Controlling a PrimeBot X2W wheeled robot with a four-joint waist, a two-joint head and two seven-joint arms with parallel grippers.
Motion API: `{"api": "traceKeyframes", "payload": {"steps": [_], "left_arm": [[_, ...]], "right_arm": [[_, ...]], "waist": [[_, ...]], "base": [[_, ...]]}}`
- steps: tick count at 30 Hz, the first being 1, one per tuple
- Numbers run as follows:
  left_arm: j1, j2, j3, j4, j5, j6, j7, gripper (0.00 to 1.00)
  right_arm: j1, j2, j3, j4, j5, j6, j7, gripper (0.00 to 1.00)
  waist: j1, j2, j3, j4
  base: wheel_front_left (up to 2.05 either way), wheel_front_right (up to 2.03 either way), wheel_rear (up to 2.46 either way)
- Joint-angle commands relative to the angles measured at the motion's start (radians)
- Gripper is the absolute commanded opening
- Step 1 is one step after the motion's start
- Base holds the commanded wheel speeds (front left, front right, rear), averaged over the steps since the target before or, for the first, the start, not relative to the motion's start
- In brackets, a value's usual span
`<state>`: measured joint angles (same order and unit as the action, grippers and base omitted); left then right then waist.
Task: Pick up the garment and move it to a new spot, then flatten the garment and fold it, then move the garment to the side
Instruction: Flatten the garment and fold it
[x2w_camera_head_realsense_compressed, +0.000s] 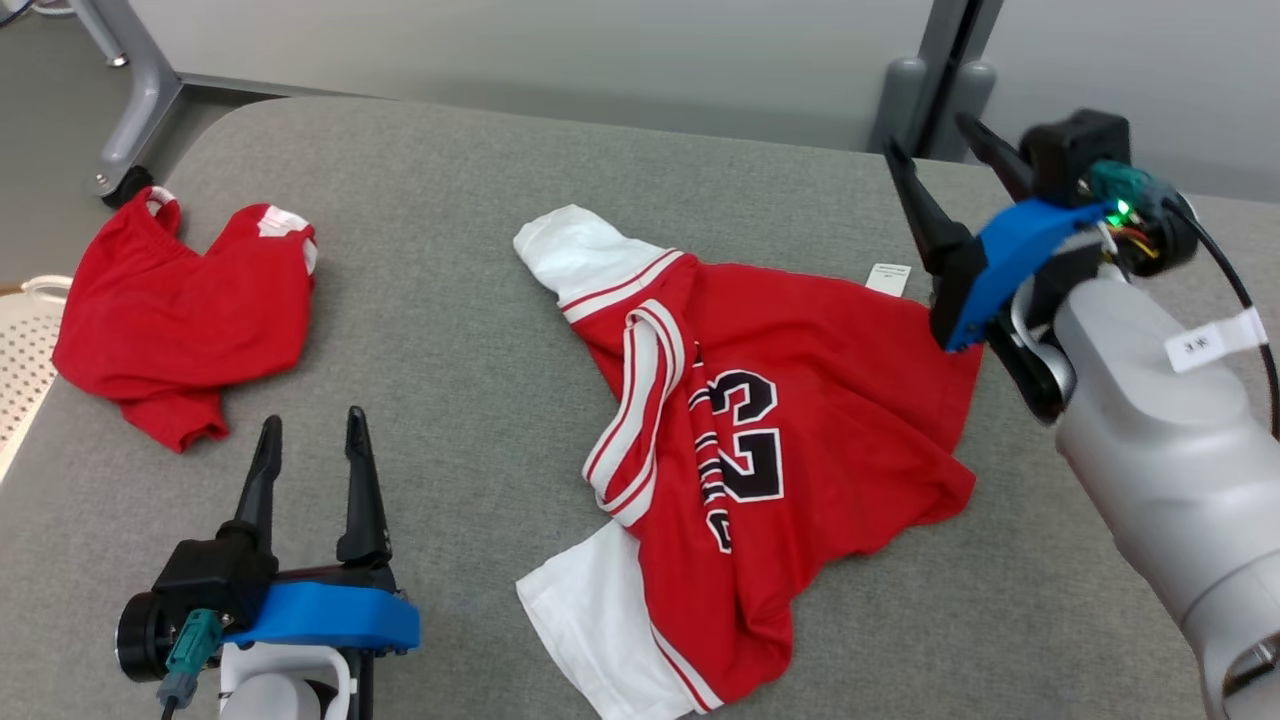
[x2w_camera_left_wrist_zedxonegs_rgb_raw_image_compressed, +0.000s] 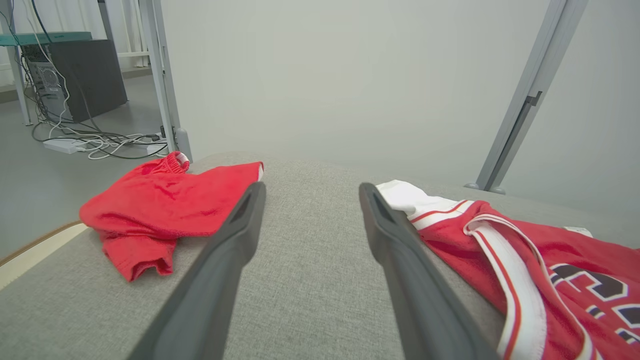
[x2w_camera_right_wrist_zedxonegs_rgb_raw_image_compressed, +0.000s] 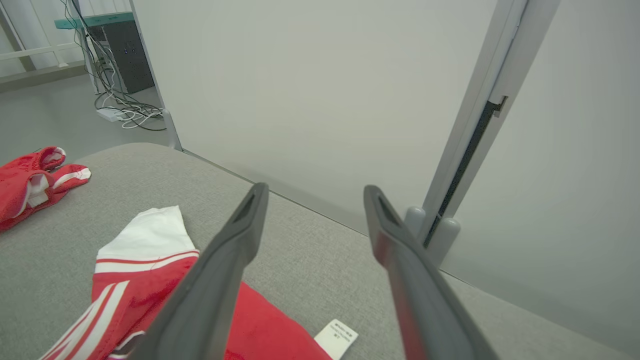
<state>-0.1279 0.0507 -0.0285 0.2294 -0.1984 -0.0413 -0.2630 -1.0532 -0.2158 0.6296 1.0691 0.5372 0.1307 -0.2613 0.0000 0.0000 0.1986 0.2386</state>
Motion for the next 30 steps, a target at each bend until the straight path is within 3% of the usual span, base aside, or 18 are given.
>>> {"api": "traceKeyframes", "payload": {"steps": [1,5,8,27,28,30], "left_arm": [[0.01,-0.001,0.01,-0.006,0.008,-0.002,-0.003,1.0],[0.019,-0.001,0.023,-0.016,0.014,-0.004,-0.003,1.0],[0.018,-0.001,0.02,-0.019,0.014,-0.006,-0.003,1.0],[-0.03,-0.001,-0.025,-0.004,-0.011,-0.002,-0.003,1.0],[-0.03,-0.001,-0.026,-0.004,-0.011,0.001,-0.003,1.0],[-0.028,-0.001,-0.022,-0.003,-0.013,0.003,-0.002,1.0]], "right_arm": [[0.047,-0.025,-0.013,-0.003,0.004,0.0,-0.005,1.0],[0.122,-0.078,-0.024,0.038,0.016,0.0,-0.004,1.0],[0.15,-0.083,-0.02,0.071,0.024,0.0,0.006,1.0],[0.205,0.015,0.042,0.171,0.088,0.002,0.223,1.0],[0.208,0.018,0.041,0.158,0.096,0.002,0.208,0.0],[0.203,0.01,0.035,0.139,0.105,0.001,0.166,0.0]], "waist": [[0.0,0.0,-0.014,-0.024],[0.0,0.0,-0.007,-0.042],[0.0,0.0,0.004,-0.048],[0.0,0.0,0.059,-0.018],[0.0,0.0,0.06,-0.019],[0.0,0.0,0.058,-0.026]], "base": [[0.0,0.0,0.0],[0.0,0.0,0.0],[0.0,0.0,0.0],[0.0,0.0,0.0],[0.0,0.0,0.0],[0.0,0.0,0.0]]}}
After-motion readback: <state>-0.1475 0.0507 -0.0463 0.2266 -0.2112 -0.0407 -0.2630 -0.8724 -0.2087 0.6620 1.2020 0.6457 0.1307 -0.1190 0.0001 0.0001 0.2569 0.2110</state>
